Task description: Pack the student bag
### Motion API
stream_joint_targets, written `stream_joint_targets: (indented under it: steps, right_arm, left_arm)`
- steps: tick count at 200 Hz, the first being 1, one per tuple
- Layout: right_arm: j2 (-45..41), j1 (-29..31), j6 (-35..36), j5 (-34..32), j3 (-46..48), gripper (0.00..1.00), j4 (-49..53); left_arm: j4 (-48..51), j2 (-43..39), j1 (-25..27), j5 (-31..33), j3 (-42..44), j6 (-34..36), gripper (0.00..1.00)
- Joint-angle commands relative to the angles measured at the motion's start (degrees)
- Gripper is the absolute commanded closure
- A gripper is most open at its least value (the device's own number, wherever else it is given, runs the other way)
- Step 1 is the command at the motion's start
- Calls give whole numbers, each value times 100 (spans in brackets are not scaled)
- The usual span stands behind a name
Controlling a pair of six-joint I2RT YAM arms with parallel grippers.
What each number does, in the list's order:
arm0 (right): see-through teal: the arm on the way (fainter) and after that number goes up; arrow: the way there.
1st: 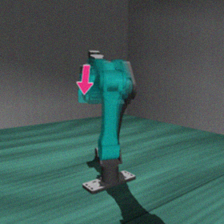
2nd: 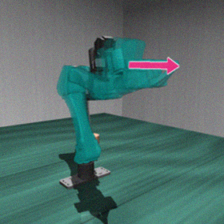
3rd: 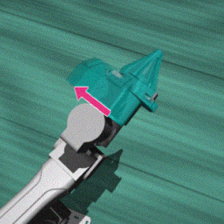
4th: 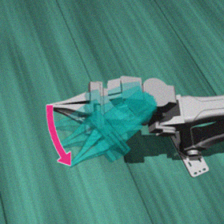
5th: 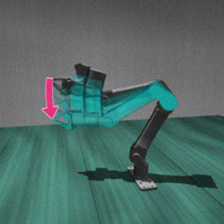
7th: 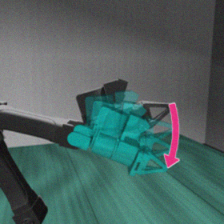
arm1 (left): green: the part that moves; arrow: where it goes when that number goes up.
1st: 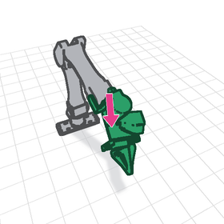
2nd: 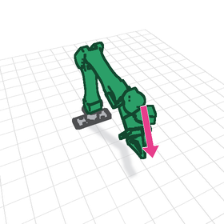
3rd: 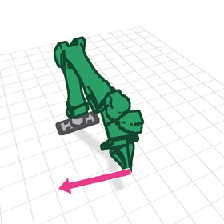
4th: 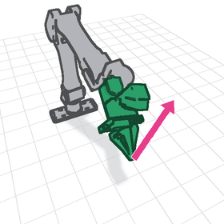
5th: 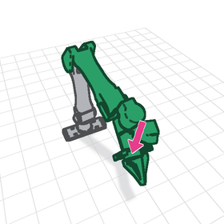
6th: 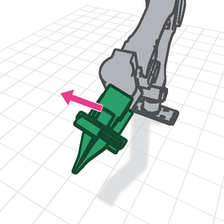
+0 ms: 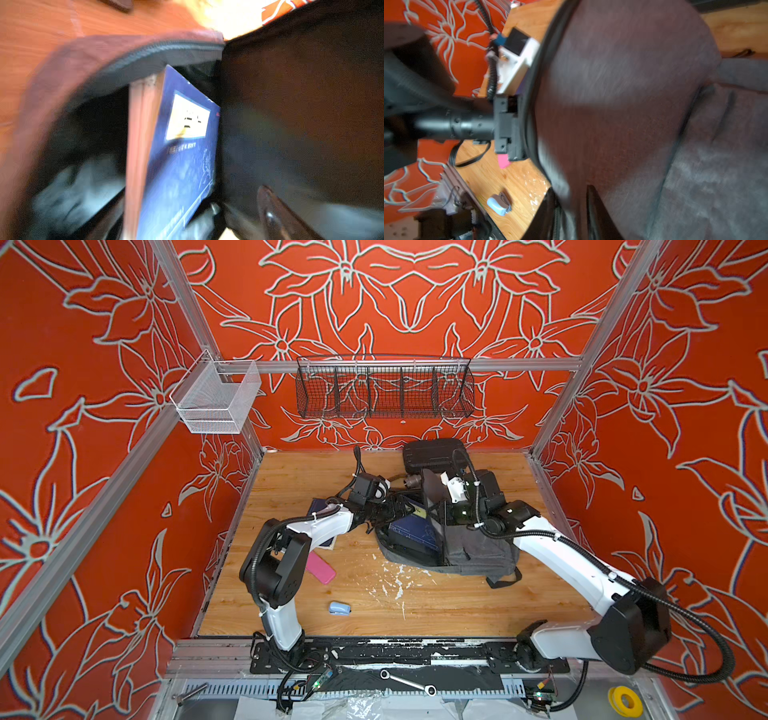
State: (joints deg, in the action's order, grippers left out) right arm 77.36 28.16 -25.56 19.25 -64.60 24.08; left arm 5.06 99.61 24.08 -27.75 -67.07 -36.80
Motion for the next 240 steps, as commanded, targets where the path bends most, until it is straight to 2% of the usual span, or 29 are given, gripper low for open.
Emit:
stream_joint_targets:
  steps: [1,25,49,75,95,120,161,200,240]
  right_arm:
    - [25,55,-15,-214,-352,54,116]
    - [405,295,1,-462,-796,44,244]
    - [1097,733,-247,-515,-1288,41,-20]
    - [2238,1258,-534,-231,-2233,40,-184]
    - [3230,1543,-845,90,-2910,39,-440]
    - [4364,1739,-1217,414,-3752,39,-600]
    - [5691,1993,-1655,348,-4893,38,-593]
    - [6335,2047,-2041,226,-5386,39,-651]
    - [6626,2051,-2291,239,-5598,42,-957]
  left_arm:
    - [872,-997,-460,486,-232,695,5]
    - [1672,-1529,-1357,301,-197,1057,5]
    - [2279,-1847,-2288,454,-115,1340,5]
    - [2664,-1537,-3322,215,-87,1345,8]
    - [2798,-1051,-3817,-74,-177,1419,13]
    - [2898,-541,-4028,-27,-329,1557,15]
    - [3127,220,-4256,174,-678,1914,19]
    - [3291,744,-4282,131,-861,2058,21]
    - [3231,891,-4284,1,-868,2080,22]
